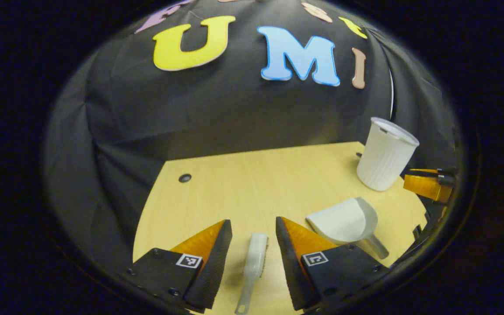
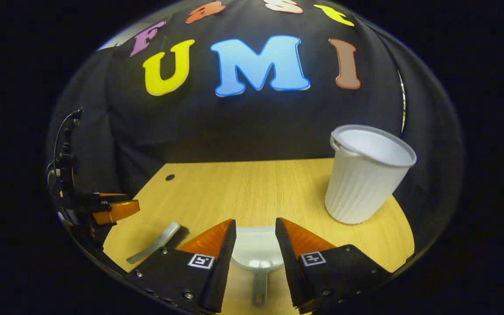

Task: Pick up the small broom and dustpan from the desktop, sweep the trash into the dustpan with the broom, and then empty the trash into the garbage bin.

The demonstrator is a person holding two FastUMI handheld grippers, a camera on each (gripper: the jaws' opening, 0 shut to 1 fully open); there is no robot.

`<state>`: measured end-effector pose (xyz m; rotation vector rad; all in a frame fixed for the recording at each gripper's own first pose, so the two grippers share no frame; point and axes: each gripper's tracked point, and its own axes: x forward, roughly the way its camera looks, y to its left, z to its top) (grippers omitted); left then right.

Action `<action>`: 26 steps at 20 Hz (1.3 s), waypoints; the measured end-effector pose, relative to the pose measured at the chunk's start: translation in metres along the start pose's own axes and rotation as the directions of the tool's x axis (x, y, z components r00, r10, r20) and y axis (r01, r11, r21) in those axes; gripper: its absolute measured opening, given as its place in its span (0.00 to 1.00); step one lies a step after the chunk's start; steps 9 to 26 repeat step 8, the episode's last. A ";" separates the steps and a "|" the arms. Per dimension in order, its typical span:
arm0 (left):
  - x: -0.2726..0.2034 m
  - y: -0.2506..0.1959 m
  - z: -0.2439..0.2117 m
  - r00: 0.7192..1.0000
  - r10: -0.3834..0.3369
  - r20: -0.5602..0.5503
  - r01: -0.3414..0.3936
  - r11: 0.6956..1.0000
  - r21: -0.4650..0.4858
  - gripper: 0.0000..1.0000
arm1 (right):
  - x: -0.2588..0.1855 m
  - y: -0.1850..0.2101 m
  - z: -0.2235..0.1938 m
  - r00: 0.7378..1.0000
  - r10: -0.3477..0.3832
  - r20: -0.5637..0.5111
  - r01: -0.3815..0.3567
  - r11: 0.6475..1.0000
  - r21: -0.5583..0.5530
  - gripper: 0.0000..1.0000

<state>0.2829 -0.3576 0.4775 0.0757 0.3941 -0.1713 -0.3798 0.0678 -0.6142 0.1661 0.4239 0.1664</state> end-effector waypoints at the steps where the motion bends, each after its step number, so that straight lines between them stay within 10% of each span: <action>1: -0.007 -0.010 0.028 0.997 0.016 0.071 -0.016 1.000 0.002 0.69 | -0.010 0.004 0.034 0.997 0.000 0.079 0.000 1.000 -0.008 0.57; 8: -0.078 -0.042 0.134 0.920 0.055 0.388 -0.060 0.998 0.000 0.67 | -0.041 0.014 0.128 0.955 0.013 0.295 -0.002 0.999 -0.036 0.56; 26: -0.078 -0.042 0.134 0.920 0.055 0.388 -0.060 0.998 0.000 0.67 | -0.041 0.014 0.128 0.955 0.013 0.295 -0.002 0.999 -0.036 0.56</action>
